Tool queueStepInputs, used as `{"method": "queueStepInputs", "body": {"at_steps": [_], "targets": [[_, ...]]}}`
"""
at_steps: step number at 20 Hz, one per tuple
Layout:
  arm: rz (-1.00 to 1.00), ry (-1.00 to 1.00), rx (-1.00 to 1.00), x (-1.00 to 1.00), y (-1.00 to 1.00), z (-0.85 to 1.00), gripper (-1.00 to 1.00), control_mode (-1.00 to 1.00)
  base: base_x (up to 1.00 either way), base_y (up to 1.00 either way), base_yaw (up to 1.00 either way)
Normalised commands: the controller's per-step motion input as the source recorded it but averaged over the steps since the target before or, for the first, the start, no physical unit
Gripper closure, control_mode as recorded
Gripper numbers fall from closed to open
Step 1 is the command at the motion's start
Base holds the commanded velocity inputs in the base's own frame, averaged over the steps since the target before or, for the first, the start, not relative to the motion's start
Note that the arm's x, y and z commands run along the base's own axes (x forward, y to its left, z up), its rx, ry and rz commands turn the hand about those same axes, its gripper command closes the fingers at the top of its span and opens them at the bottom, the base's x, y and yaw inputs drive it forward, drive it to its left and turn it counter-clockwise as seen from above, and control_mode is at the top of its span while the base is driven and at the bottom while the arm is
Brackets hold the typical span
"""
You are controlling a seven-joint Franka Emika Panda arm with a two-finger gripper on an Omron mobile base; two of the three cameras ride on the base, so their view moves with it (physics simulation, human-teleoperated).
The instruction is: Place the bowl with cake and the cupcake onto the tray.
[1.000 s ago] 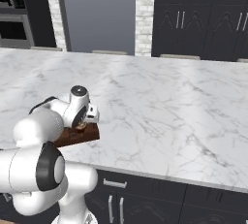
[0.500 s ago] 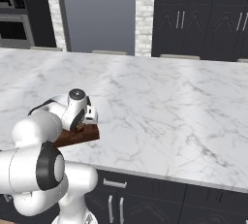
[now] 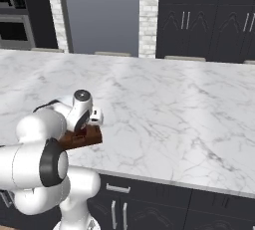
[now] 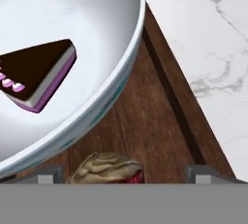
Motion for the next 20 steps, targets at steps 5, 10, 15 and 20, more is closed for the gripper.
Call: {"method": "queueStepInputs", "body": {"at_steps": [5,10,15,20], "targets": [[0.00,-0.09,0.00,-0.17,-0.12,0.30,-1.00,-1.00,0.00,0.00,0.00],[0.00,-0.12,0.00,-0.40,-0.17,0.47,-1.00,-1.00,0.00,0.00,0.00],[-0.02,-0.12,-0.06,-0.36,-0.24,0.47,-1.00,-1.00,0.00,0.00,0.00],[-0.07,-0.08,-0.07,-0.28,-0.20,0.45,-1.00,-1.00,0.00,0.00,0.00]]}}
